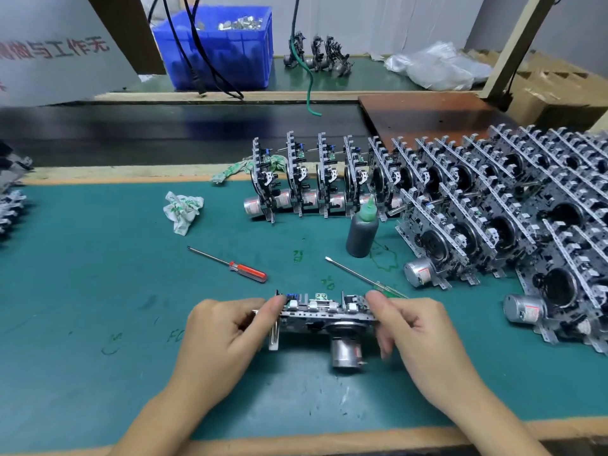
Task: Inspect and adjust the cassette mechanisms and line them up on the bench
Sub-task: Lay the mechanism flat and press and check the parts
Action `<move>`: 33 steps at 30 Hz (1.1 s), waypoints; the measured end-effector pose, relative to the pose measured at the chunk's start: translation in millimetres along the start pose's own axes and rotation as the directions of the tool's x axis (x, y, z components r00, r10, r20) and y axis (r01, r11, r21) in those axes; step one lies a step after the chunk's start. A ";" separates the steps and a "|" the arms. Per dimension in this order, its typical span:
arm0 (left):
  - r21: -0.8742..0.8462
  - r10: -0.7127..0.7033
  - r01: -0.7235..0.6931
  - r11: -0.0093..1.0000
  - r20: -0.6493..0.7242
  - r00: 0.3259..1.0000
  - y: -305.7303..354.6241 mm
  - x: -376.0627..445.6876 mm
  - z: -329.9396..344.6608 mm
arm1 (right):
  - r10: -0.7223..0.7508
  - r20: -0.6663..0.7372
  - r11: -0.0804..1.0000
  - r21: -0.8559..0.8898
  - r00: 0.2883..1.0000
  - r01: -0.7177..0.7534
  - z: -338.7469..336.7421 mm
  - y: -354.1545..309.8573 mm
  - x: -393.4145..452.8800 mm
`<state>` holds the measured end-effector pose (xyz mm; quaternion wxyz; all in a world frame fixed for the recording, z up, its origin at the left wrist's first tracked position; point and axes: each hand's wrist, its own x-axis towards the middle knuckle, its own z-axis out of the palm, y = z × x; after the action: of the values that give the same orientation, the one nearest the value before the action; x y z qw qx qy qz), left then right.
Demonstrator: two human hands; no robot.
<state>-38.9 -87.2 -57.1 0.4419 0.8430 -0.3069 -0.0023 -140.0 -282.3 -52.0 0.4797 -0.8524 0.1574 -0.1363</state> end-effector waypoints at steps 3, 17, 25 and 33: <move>0.237 -0.005 0.011 0.971 -0.023 1.000 3.9 5.5 -6.3 | -0.047 -0.088 0.976 -0.216 0.995 0.027 -8.0 2.7 8.9; -0.355 -0.208 0.220 0.909 0.071 0.976 9.8 4.5 -5.2 | 0.067 0.053 0.920 0.384 0.996 -0.082 -4.3 -3.9 0.9; -0.048 0.119 -0.126 0.991 -0.133 0.984 8.4 -0.8 -8.9 | -0.053 -0.005 0.969 0.240 0.999 0.053 1.4 -2.7 5.7; 0.387 0.095 -0.121 0.914 0.085 0.992 -10.3 -18.4 2.3 | -0.028 0.024 0.999 0.024 0.999 0.027 0.7 19.2 4.7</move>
<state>-49.2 -75.0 -71.1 0.2539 0.8955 -0.3612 0.0562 -138.1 -293.0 -68.4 0.4897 -0.8504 0.1382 -0.1342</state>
